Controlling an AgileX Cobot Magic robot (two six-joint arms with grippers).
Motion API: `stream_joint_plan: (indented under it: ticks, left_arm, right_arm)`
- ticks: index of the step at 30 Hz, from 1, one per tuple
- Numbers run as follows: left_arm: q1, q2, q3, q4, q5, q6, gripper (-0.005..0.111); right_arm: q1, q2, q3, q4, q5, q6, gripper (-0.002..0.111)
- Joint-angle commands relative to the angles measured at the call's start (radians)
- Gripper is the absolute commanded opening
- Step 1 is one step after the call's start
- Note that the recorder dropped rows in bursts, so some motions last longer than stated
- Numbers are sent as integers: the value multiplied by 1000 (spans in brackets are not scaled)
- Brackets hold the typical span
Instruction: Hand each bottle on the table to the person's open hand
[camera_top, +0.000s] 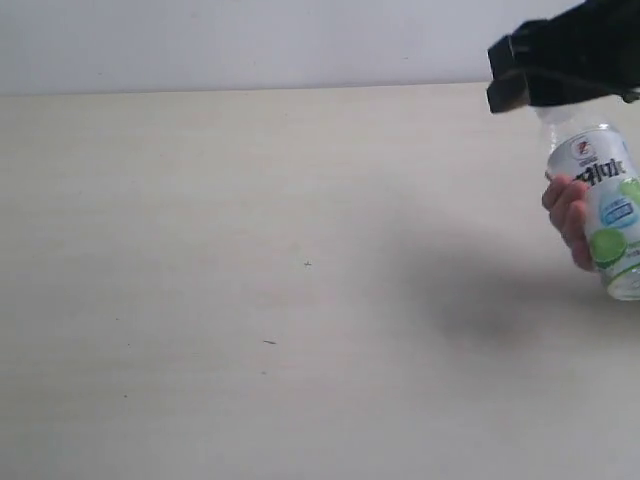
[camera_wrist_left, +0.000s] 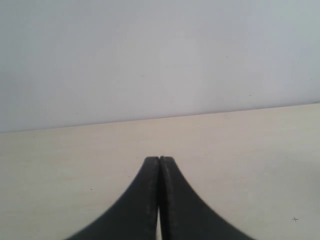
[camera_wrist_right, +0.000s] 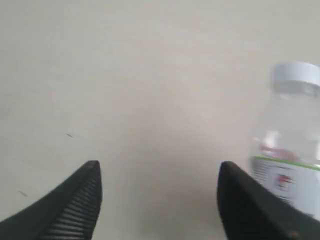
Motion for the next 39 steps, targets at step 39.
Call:
stream_joint_plan:
  ticks: [39]
  left_arm:
    - [4,-2,3,-7,1,2,1]
  right_arm:
    - [30,-587,674,703,-892,-729,0]
